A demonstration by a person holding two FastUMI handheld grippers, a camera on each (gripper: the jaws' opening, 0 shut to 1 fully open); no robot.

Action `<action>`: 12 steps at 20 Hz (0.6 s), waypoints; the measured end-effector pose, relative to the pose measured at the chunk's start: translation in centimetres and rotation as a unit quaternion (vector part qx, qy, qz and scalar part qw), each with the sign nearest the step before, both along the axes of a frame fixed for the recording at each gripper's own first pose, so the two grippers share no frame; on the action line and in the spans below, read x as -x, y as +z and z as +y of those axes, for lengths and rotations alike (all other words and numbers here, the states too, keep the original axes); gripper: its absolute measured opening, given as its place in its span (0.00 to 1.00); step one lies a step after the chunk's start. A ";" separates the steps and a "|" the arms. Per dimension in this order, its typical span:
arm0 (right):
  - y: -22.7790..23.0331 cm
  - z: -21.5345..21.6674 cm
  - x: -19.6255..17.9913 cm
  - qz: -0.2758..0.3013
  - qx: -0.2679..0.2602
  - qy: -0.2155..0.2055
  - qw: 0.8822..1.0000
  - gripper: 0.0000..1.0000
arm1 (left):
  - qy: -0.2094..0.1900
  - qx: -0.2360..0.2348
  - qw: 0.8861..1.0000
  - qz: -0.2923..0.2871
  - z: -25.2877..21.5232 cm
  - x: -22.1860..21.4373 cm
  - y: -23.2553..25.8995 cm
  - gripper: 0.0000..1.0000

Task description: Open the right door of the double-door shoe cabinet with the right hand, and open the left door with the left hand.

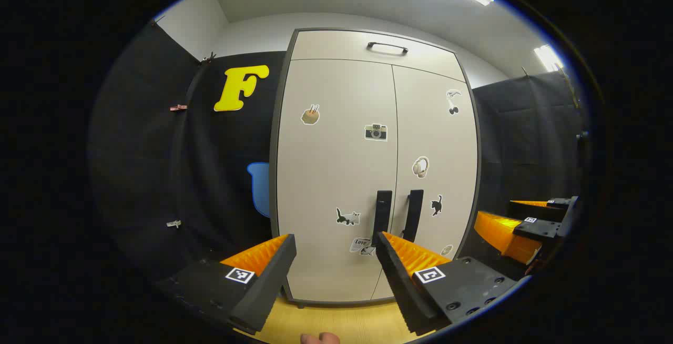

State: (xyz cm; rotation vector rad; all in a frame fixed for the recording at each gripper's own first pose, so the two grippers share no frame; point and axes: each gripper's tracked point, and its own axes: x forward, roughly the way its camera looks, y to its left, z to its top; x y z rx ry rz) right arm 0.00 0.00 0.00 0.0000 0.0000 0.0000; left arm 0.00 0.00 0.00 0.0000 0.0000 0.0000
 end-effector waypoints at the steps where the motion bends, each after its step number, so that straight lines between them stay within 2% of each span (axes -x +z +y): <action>1: 0.0 0.0 0.0 -0.001 -0.001 0.000 1.000 0.98 | 0.002 -0.003 1.000 -0.001 0.1 0.0 0.0 0.95; 12: 0.8 0.6 0.1 -0.012 0.010 0.009 1.000 0.98 | 0.008 -0.021 1.000 -0.008 0.3 0.3 0.7 0.95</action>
